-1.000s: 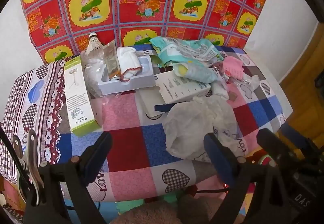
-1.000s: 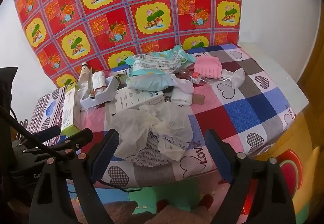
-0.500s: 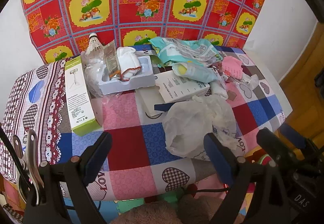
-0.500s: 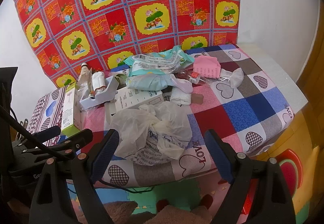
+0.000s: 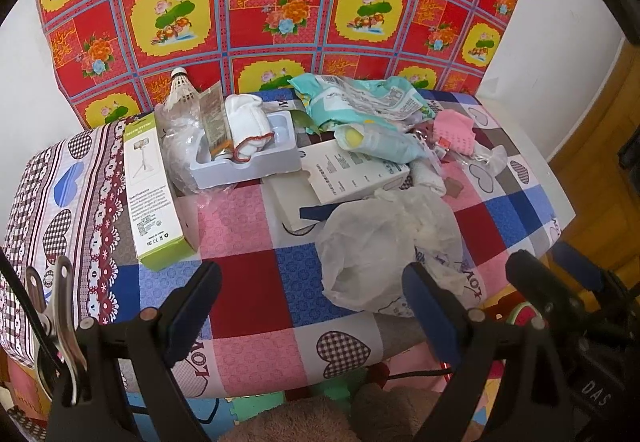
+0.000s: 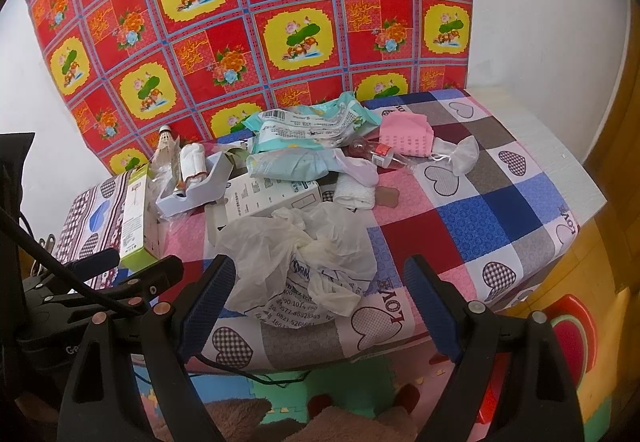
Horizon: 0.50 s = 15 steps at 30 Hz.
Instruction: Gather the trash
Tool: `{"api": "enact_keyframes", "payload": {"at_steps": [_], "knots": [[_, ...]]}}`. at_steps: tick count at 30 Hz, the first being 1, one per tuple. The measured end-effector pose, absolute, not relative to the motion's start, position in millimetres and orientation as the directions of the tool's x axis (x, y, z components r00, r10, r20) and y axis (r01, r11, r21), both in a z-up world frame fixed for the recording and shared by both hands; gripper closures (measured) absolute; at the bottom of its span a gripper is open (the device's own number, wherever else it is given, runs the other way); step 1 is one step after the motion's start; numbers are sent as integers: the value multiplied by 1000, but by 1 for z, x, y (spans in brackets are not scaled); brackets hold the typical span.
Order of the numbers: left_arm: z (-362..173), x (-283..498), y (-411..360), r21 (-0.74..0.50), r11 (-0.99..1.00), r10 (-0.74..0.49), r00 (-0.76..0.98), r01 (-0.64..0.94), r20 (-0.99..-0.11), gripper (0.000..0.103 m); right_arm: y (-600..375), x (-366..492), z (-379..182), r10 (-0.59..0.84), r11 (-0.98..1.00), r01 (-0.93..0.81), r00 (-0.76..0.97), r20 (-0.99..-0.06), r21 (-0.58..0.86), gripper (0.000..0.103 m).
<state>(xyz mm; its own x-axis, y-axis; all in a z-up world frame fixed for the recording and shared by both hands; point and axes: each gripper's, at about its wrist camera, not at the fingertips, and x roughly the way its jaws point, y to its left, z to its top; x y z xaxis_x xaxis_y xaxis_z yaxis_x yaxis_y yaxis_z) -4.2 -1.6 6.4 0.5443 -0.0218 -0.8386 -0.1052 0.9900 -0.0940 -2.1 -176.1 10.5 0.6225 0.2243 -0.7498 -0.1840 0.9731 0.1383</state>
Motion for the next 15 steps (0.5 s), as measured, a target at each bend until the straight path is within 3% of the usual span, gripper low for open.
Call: {"api": "enact_keyframes", "payload": {"at_steps": [15], "knots": [[6, -4, 0, -94, 990, -20, 543, -108, -840, 8, -176, 1, 11, 224, 973, -184, 623, -749, 138, 14]]}}
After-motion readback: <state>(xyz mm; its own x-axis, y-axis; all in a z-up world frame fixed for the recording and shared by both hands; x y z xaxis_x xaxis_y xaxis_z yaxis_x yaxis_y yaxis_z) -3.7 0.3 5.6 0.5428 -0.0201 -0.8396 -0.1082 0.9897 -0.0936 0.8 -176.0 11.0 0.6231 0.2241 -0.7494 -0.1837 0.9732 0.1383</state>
